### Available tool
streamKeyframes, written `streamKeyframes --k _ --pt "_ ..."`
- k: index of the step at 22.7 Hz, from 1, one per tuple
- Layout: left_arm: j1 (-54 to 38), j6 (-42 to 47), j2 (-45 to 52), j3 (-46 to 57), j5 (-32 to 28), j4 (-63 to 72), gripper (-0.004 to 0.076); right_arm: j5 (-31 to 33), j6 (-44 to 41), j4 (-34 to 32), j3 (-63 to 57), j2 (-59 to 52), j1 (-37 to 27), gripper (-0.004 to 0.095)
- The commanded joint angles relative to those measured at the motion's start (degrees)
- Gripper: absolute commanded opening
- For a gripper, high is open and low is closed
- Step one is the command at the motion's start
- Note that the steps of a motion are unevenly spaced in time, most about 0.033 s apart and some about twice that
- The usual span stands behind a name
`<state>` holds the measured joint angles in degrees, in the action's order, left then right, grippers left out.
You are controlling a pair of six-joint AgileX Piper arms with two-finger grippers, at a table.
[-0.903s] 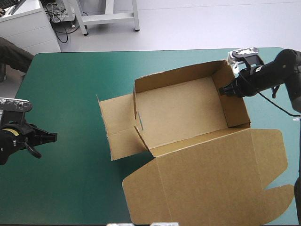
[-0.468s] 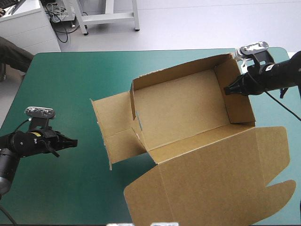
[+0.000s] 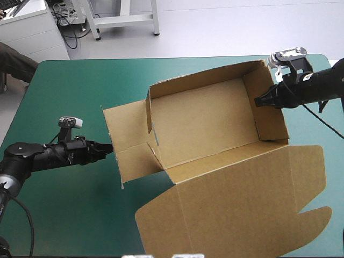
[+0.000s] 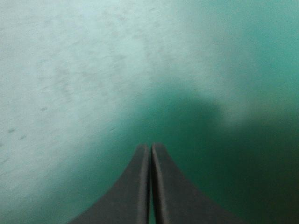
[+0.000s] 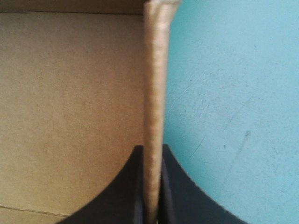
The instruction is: Fold the box
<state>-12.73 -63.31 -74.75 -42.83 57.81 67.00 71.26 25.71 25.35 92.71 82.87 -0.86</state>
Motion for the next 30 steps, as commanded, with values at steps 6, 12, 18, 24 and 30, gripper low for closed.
streamKeyframes --k 6,12,18,24,30 --pt "-0.04 -7.00 0.50 -1.27 16.98 20.29 -0.0008 -0.16 -0.74 2.99 1.81 -2.26 -0.40 -0.0023" --pt "-0.04 -5.56 0.73 -1.27 16.98 23.27 -0.0008 -3.52 -3.49 1.85 1.81 -1.23 1.08 -0.0022" --pt "3.42 -5.96 1.76 -1.27 16.98 23.92 -0.0004 -9.69 -7.13 -0.07 1.81 2.11 5.38 -0.0021" --pt "6.21 -5.48 3.05 -6.11 16.98 24.50 0.0298 -13.90 -11.71 -6.78 1.81 2.75 11.02 -0.0021" --pt "6.21 -5.48 4.98 -8.14 16.98 24.89 0.0484 -15.19 -13.66 -8.41 1.81 2.75 13.18 -0.0021"
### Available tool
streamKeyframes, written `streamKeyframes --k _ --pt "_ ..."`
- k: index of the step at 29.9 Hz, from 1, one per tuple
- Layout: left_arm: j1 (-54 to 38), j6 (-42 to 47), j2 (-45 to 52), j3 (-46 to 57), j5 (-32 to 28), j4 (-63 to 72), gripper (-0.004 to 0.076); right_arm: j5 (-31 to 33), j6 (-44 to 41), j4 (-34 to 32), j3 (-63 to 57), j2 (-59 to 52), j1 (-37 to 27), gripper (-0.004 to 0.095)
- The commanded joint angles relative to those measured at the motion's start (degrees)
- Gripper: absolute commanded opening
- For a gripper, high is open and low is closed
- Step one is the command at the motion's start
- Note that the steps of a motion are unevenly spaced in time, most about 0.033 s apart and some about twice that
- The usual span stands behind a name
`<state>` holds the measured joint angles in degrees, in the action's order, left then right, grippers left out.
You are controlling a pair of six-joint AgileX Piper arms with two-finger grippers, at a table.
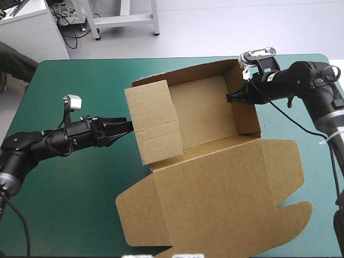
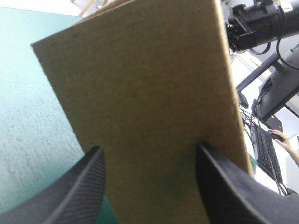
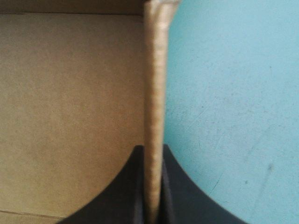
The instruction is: Fold the box
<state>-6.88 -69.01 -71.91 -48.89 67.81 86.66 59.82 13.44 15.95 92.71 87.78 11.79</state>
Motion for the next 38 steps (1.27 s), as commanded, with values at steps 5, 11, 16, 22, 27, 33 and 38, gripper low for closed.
streamKeyframes --k 5,11,16,22,27,33,38 --pt "0.80 0.87 2.93 -2.07 6.98 5.45 0.0582 -4.90 -3.00 0.43 1.81 -2.16 1.21 -0.0019" --pt "4.94 1.11 3.02 -2.07 6.41 6.68 0.0584 -6.34 -4.76 -1.50 1.81 -2.16 3.69 -0.0018" --pt "6.10 3.78 3.02 -3.05 1.12 5.46 0.0584 -8.71 -9.46 -6.66 1.81 -2.16 6.76 -0.0016" --pt "6.58 14.84 3.02 -10.30 -5.84 -4.79 0.0581 -11.35 -12.92 -9.48 1.81 -2.16 8.61 -0.0016" --pt "10.29 28.30 3.02 -17.84 -12.95 -19.95 0.0549 -12.93 -14.42 -9.48 1.81 -2.16 8.61 -0.0016" --pt "20.48 49.19 2.49 -26.47 -21.89 -45.74 0.0462 -14.43 -16.44 -10.24 1.81 -2.16 8.61 -0.0016" --pt "28.03 67.66 -0.79 -31.97 -20.66 -67.99 0.0456 -14.95 -17.01 -10.36 1.92 -2.16 8.61 -0.0016"
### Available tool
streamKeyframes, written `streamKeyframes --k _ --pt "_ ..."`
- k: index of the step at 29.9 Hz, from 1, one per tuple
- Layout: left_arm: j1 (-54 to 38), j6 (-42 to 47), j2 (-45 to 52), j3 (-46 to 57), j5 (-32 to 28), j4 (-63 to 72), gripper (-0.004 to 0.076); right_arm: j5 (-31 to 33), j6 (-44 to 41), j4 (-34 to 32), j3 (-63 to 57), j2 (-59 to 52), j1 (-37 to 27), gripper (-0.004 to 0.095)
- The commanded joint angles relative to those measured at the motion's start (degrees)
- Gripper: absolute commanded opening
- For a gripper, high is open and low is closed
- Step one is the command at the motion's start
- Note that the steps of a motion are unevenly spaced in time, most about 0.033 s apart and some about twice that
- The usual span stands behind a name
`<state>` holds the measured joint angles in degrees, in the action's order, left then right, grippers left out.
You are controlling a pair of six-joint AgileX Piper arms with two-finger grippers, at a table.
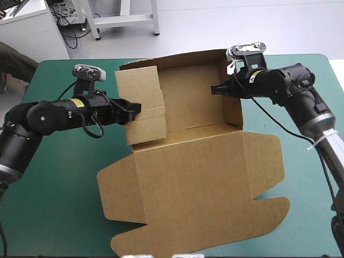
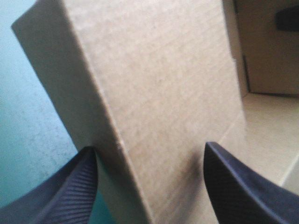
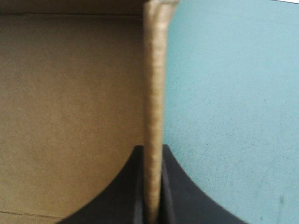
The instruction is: Fold the box
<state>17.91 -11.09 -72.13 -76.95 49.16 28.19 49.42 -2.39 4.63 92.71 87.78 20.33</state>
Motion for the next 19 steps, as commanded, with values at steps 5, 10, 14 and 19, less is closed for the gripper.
streamKeyframes --k 5,10,14,19 --pt "7.45 19.79 -3.88 -5.93 -1.77 -19.27 0.0456 -4.67 -2.25 0.97 1.92 -2.16 0.08 -0.0016" --pt "8.55 26.29 -5.16 -5.93 -3.72 -23.45 0.0447 -4.78 -2.25 0.97 1.92 -2.16 0.08 -0.0016" --pt "8.55 26.30 -5.38 -5.93 -3.99 -23.24 0.0366 -5.30 -2.25 0.81 1.92 -2.16 0.08 -0.0016" --pt "8.55 26.30 -5.76 -5.93 -5.71 -22.21 0.0177 -5.40 -3.30 0.56 1.92 -2.16 0.08 -0.0016"
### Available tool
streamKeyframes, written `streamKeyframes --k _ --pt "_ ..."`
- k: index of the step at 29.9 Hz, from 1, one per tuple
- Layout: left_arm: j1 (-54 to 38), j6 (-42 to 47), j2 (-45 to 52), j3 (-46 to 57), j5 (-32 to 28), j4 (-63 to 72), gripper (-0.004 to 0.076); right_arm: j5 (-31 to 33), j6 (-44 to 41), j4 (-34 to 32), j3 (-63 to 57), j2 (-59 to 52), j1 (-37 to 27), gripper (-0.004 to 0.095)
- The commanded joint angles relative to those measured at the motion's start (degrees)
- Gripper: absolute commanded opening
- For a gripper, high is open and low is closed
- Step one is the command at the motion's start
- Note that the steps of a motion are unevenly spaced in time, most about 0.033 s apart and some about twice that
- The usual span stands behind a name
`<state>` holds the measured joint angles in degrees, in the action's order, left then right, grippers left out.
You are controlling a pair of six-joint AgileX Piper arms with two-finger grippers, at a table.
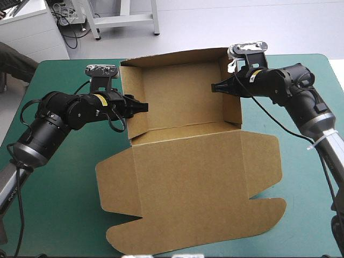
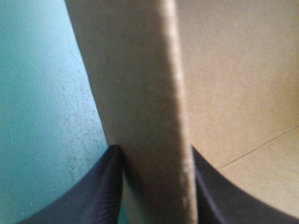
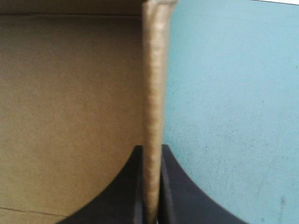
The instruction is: Fold the box
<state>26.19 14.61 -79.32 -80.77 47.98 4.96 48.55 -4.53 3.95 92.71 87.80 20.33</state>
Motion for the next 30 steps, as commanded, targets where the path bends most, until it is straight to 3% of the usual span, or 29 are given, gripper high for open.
streamKeyframes --k 1,7,15,23,30 --pt "0.26 0.60 1.19 -2.11 -4.96 1.30 0.0141 -4.42 -1.16 1.23 1.92 -2.18 0.08 -0.0016" --pt "0.26 -0.25 -1.96 -2.11 -4.58 1.97 -0.0032 -2.08 -1.16 1.01 1.92 -2.18 0.08 -0.0016" --pt "0.26 -0.92 -8.32 -2.21 -0.47 3.42 -0.0032 5.69 -1.16 0.62 1.92 0.49 0.08 -0.0017" --pt "0.26 -4.06 -16.63 -8.98 10.64 3.65 -0.0032 15.08 -0.77 2.12 1.92 8.48 0.08 -0.0018" --pt "0.26 -4.31 -22.44 -14.80 15.35 3.65 -0.0032 16.62 0.14 5.76 1.92 12.66 0.08 -0.0018"
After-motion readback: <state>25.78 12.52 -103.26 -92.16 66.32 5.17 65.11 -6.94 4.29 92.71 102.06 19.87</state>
